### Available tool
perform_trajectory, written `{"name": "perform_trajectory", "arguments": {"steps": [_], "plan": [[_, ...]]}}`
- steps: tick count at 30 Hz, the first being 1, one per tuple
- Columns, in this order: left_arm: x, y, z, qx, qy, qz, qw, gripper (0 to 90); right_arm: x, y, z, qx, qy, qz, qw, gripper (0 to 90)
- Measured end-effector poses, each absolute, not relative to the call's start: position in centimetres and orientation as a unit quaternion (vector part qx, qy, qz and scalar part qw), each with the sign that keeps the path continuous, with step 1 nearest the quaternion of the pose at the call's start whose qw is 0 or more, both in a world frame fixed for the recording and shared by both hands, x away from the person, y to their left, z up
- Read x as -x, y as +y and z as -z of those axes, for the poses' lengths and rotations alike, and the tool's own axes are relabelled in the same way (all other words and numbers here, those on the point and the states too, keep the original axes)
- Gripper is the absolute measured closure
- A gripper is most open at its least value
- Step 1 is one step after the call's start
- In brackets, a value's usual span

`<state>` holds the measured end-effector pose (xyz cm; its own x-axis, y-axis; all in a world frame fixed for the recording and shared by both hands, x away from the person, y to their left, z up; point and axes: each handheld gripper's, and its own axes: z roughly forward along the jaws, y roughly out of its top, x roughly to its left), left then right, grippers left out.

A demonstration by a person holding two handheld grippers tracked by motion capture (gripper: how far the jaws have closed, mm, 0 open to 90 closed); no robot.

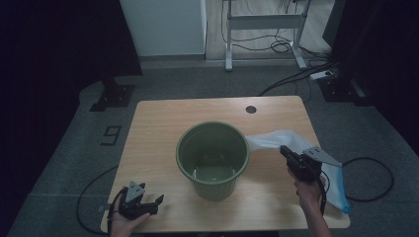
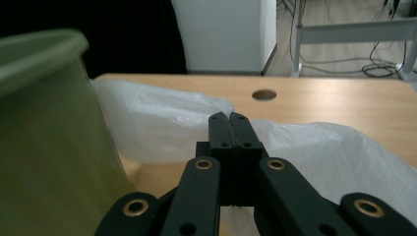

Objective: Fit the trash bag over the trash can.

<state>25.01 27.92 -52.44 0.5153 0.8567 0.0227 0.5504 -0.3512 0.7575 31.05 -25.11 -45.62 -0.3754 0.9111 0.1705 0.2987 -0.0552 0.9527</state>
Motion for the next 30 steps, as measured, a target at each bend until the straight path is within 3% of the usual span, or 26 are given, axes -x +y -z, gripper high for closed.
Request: {"name": "perform_trajectory", "arguments": {"steps": [30], "plan": [[-25.1, 27.8, 52.6, -0.791, 0.445, -0.213, 0.361, 15.0, -28.1, -25.3, 31.5, -0.419, 0.572, -0.617, 0.342, 89.2]]}}
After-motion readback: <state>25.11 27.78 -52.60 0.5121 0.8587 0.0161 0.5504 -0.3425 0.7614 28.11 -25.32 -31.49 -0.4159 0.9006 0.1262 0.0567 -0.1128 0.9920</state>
